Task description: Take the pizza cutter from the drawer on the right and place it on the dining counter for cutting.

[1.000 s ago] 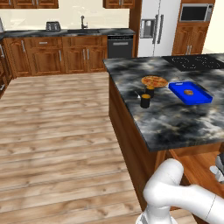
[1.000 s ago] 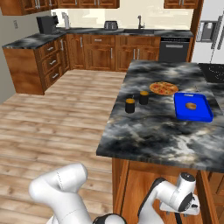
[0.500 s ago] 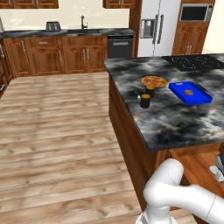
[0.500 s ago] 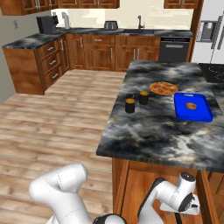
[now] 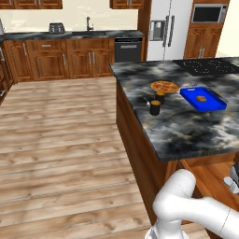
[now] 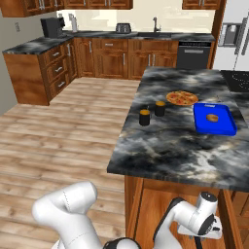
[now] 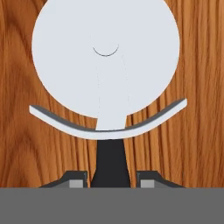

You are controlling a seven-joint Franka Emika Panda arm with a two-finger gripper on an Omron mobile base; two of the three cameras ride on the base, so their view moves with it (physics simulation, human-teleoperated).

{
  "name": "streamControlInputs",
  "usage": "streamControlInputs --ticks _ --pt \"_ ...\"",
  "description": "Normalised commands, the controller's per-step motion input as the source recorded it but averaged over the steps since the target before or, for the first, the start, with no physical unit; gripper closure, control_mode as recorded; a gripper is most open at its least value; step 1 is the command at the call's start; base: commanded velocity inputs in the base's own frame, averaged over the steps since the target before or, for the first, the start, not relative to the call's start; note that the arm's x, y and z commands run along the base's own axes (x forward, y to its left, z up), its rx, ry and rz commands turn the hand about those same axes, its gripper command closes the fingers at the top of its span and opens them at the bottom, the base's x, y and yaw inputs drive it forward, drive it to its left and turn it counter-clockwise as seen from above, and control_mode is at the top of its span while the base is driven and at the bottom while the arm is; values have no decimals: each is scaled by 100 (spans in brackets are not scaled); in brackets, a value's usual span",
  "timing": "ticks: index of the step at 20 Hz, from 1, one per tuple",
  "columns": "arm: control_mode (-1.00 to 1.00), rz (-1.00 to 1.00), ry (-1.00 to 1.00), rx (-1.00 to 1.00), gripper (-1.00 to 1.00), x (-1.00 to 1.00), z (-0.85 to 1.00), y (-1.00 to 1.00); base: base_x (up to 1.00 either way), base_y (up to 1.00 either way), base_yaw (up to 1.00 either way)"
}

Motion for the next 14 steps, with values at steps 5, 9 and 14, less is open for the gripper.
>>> streamControlInputs --ticks 5,9,14 --pt "-100 0 0 0 100 0 0 0 0 0 0" --pt "-100 0 0 0 100 -1 1 0 0 0 0" --pt "-100 0 0 0 100 -18 47 0 0 0 0"
